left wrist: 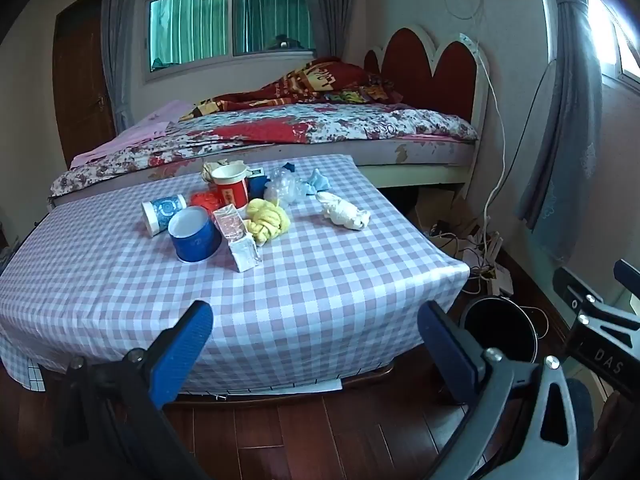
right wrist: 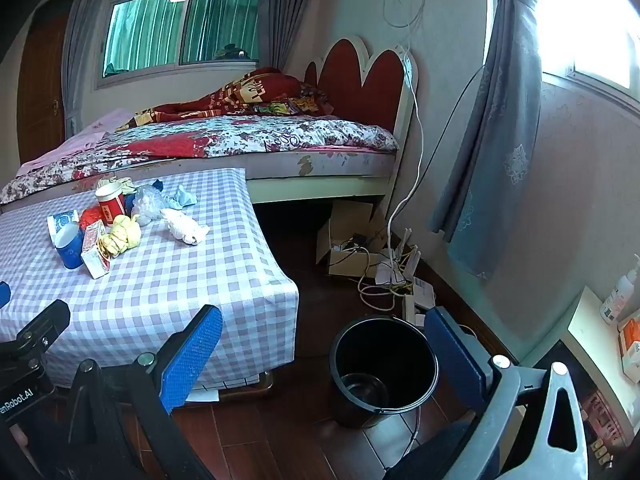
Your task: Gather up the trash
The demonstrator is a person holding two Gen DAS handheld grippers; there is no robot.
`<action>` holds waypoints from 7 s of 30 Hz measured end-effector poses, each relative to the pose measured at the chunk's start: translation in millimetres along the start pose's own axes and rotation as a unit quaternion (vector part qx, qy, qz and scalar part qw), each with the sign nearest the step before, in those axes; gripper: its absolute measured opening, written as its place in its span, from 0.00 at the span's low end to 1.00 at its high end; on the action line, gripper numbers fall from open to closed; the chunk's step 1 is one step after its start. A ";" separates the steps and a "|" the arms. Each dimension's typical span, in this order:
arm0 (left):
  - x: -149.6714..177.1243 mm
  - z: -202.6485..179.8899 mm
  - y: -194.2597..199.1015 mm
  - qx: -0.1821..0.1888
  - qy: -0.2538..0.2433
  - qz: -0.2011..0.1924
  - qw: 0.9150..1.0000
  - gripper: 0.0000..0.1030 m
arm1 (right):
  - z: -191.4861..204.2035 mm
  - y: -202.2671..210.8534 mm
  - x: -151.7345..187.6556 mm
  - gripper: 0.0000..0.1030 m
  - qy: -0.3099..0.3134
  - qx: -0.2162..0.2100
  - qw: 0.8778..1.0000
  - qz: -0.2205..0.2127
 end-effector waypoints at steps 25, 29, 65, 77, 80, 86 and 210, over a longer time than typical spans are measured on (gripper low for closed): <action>0.5 4.0 2.6 -0.006 -0.002 -0.006 1.000 0.99 | 2.3 -0.9 0.7 0.99 0.001 -0.001 1.000 0.003; 0.3 3.9 2.6 -0.005 -0.002 -0.006 1.000 0.99 | 2.9 -0.4 0.3 0.99 0.001 -0.002 1.000 0.003; -6.5 4.0 2.5 -0.006 -0.001 -0.011 1.000 0.99 | 6.6 -2.7 -4.2 0.99 0.002 -0.007 1.000 -0.001; -6.4 3.4 2.9 -0.006 -0.001 -0.012 1.000 0.99 | 6.1 -2.5 -4.1 0.99 0.001 -0.007 1.000 -0.001; -6.1 2.9 2.9 -0.007 -0.001 -0.011 1.000 0.99 | 6.3 -2.4 -4.1 0.99 0.002 -0.007 1.000 -0.001; -5.5 1.9 3.3 -0.005 -0.001 -0.011 1.000 0.99 | 6.2 -2.6 -2.9 0.99 0.002 -0.008 1.000 -0.001; 79.9 -282.6 -177.0 0.258 -0.187 0.132 0.939 0.97 | -183.9 -245.3 150.1 0.77 -0.138 -0.066 0.970 0.191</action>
Point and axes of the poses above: each gripper's, at about its wrist camera, not at the fingertips, and y roughly against the way its jaws point, z to its left, x to its underside, the point moved 7 cm from there along -y, roughly the way its jaws point, and after that the axes turned 5 degrees about y, right-handed, at the moved point
